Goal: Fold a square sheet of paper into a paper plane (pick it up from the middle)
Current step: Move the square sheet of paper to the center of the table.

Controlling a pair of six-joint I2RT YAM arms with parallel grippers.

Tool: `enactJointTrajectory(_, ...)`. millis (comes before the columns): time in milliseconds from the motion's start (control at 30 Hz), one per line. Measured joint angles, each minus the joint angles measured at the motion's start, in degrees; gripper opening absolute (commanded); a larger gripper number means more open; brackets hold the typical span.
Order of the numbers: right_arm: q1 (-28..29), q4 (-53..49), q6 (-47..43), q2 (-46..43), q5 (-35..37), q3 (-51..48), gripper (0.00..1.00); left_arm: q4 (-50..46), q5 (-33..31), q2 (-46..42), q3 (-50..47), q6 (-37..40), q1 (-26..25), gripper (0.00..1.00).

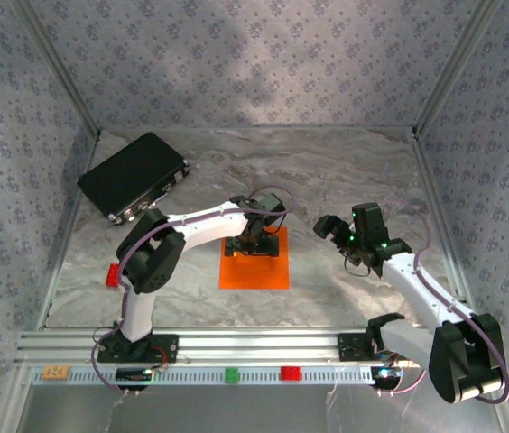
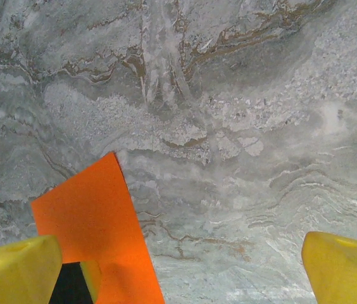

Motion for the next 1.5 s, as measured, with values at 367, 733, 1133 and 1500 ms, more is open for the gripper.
enactJointTrajectory(367, 0.00, -0.39, 0.00, 0.31, 0.00, 0.00, 0.99, -1.27, -0.76, 1.49, 0.61, -3.41, -0.44, 0.99)
enactJointTrajectory(733, 0.00, -0.79, 0.00, 0.70, 0.00, 0.00, 0.99, -3.37, -2.08, 3.21, 3.80, -3.39, -0.70, 1.00)
enactJointTrajectory(1133, 0.00, -1.42, 0.00, 0.70, 0.04, 0.00, 0.99, -3.37, -3.30, 3.23, 4.07, -3.37, -1.25, 1.00)
enactJointTrajectory(1500, 0.00, -1.42, 0.00, 0.70, 0.04, 0.00, 0.99, -2.78, -3.08, 4.90, 4.11, -3.39, -1.29, 1.00)
